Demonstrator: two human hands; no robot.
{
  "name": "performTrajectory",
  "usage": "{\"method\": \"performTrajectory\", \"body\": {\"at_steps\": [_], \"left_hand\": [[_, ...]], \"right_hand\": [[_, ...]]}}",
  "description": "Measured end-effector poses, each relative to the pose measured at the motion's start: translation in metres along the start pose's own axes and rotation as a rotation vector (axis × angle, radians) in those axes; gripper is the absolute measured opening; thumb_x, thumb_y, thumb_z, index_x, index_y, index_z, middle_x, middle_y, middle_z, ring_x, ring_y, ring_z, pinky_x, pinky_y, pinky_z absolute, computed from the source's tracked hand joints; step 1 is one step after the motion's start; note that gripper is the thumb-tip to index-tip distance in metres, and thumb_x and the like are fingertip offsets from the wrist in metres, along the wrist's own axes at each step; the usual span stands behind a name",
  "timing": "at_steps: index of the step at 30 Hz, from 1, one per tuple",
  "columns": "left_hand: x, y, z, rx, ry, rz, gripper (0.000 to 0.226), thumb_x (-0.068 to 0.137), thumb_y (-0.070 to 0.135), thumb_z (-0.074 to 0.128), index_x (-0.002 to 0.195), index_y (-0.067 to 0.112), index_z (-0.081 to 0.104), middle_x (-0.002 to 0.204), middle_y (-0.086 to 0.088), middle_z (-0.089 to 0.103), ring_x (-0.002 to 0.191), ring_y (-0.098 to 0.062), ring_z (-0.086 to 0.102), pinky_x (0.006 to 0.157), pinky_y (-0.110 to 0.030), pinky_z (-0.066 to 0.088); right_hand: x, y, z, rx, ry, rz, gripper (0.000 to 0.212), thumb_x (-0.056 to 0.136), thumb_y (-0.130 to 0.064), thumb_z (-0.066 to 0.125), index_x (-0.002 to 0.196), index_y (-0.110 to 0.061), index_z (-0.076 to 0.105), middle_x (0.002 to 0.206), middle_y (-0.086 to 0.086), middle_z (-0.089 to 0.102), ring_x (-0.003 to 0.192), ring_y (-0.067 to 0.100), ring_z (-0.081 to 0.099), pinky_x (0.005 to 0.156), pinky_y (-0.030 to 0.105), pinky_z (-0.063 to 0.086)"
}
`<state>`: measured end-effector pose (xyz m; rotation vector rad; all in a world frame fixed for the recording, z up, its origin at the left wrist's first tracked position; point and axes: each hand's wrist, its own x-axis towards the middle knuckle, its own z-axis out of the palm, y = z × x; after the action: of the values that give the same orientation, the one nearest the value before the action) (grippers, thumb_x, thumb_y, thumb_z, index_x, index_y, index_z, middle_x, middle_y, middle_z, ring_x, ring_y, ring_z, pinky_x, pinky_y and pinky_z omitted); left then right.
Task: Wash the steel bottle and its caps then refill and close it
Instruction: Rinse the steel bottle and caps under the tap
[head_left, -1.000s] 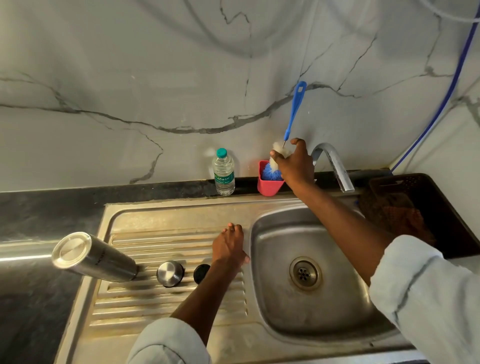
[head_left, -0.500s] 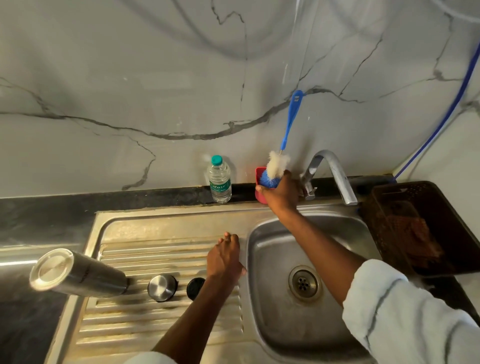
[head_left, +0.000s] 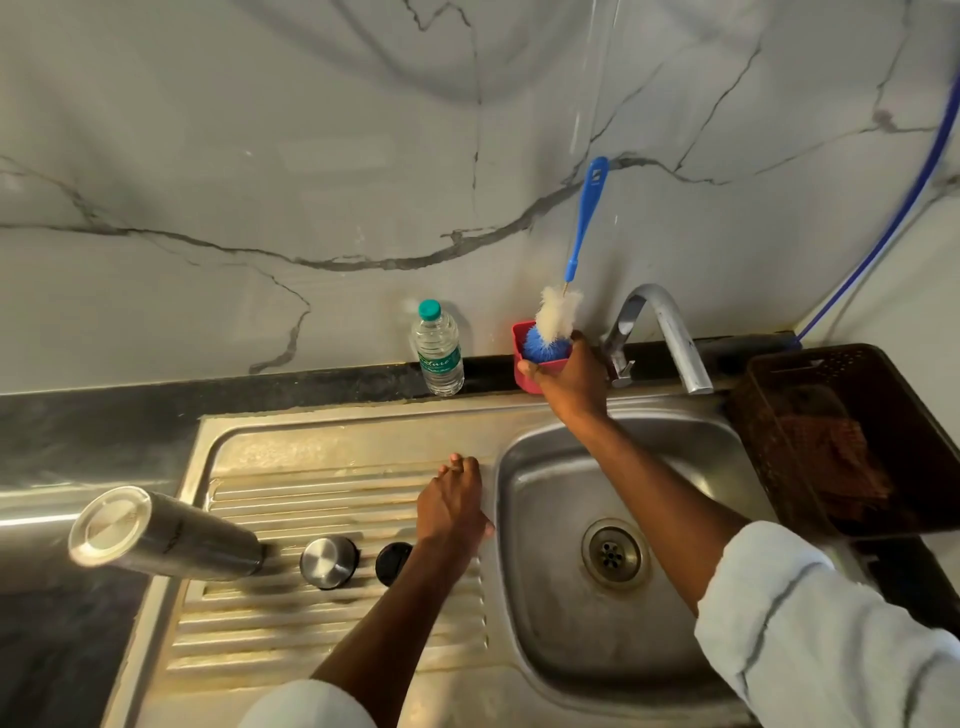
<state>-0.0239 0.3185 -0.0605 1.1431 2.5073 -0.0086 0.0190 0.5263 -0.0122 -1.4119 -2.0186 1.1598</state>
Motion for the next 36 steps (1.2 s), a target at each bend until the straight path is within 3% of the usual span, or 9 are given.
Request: {"method": "performTrajectory", "body": {"at_steps": [3, 9, 14, 18, 21, 24, 27, 33, 36], "left_hand": [[0.001, -0.002, 0.003, -0.011, 0.012, 0.001, 0.082, 0.077, 0.037, 0.092, 0.142, 0.016, 0.046, 0.142, -0.005, 0.057, 0.123, -0.028, 0.063, 0.095, -0.041, 0.055], [0.004, -0.005, 0.008, -0.023, 0.028, 0.005, 0.082, 0.075, 0.038, 0.093, 0.139, 0.017, 0.047, 0.138, -0.005, 0.059, 0.118, -0.029, 0.066, 0.092, -0.042, 0.057], [0.0, -0.01, 0.007, -0.087, 0.046, 0.025, 0.078, 0.073, 0.039, 0.093, 0.136, 0.022, 0.051, 0.134, 0.0, 0.063, 0.116, -0.025, 0.066, 0.09, -0.038, 0.055], [-0.013, -0.014, 0.0, -0.547, 0.127, -0.018, 0.041, 0.085, 0.03, 0.085, 0.122, 0.025, 0.068, 0.115, 0.004, 0.073, 0.105, -0.022, 0.07, 0.082, -0.033, 0.056], [-0.051, -0.017, -0.008, -0.867, 0.483, -0.084, 0.005, 0.096, 0.02, 0.075, 0.098, 0.025, 0.076, 0.095, 0.015, 0.076, 0.094, -0.012, 0.073, 0.076, -0.024, 0.049], [-0.102, -0.023, -0.013, -1.083, 0.632, -0.044, 0.023, 0.102, 0.001, 0.062, 0.094, 0.019, 0.072, 0.093, 0.01, 0.078, 0.093, -0.008, 0.073, 0.079, -0.027, 0.056], [-0.137, -0.042, -0.012, -1.234, 0.69, -0.067, 0.019, 0.106, 0.005, 0.058, 0.095, 0.014, 0.071, 0.088, 0.002, 0.077, 0.081, -0.014, 0.075, 0.067, -0.029, 0.058], [-0.175, -0.108, 0.016, -1.124, 0.876, -0.252, 0.023, 0.103, 0.01, 0.065, 0.09, 0.028, 0.067, 0.084, 0.012, 0.073, 0.078, -0.012, 0.069, 0.071, -0.024, 0.054], [-0.185, -0.149, 0.038, -0.995, 0.822, -0.351, 0.015, 0.102, 0.015, 0.065, 0.102, 0.03, 0.067, 0.098, 0.01, 0.074, 0.088, -0.015, 0.069, 0.081, -0.04, 0.059]], "right_hand": [[-0.002, -0.001, -0.002, 0.009, 0.014, 0.007, 0.085, 0.072, -0.044, 0.091, 0.14, -0.015, 0.049, 0.133, 0.002, 0.061, 0.118, 0.02, 0.062, 0.086, 0.025, 0.049], [-0.033, 0.005, 0.002, -0.011, 0.163, -0.028, 0.09, 0.068, -0.048, 0.091, 0.139, -0.016, 0.046, 0.137, 0.006, 0.054, 0.119, 0.025, 0.059, 0.091, 0.045, 0.059], [-0.088, 0.01, 0.0, 0.011, 0.201, -0.049, 0.069, 0.084, -0.034, 0.083, 0.14, -0.011, 0.051, 0.14, 0.011, 0.055, 0.124, 0.027, 0.056, 0.095, 0.03, 0.044], [-0.136, 0.023, -0.004, -0.031, 0.142, -0.076, 0.044, 0.091, -0.031, 0.075, 0.129, -0.014, 0.061, 0.128, 0.005, 0.061, 0.117, 0.022, 0.059, 0.088, 0.021, 0.04], [-0.172, 0.039, 0.003, -0.022, 0.126, -0.108, 0.025, 0.091, -0.025, 0.074, 0.115, -0.016, 0.069, 0.113, 0.003, 0.067, 0.105, 0.023, 0.064, 0.086, 0.026, 0.045], [-0.199, 0.044, 0.011, -0.057, 0.033, -0.161, 0.009, 0.092, -0.019, 0.07, 0.1, -0.02, 0.073, 0.101, -0.001, 0.067, 0.095, 0.02, 0.065, 0.083, 0.027, 0.048], [-0.217, 0.034, 0.019, -0.098, -0.017, -0.208, 0.01, 0.09, -0.017, 0.065, 0.091, -0.024, 0.071, 0.097, -0.006, 0.064, 0.093, 0.016, 0.061, 0.083, 0.028, 0.049], [-0.248, -0.003, 0.053, -0.096, -0.16, -0.346, 0.009, 0.095, -0.021, 0.064, 0.1, -0.028, 0.067, 0.109, -0.01, 0.06, 0.104, 0.011, 0.058, 0.091, 0.027, 0.049], [-0.264, -0.025, 0.077, -0.058, -0.238, -0.4, 0.014, 0.094, -0.023, 0.068, 0.108, -0.025, 0.069, 0.115, -0.007, 0.062, 0.113, 0.015, 0.06, 0.095, 0.016, 0.044]]}}
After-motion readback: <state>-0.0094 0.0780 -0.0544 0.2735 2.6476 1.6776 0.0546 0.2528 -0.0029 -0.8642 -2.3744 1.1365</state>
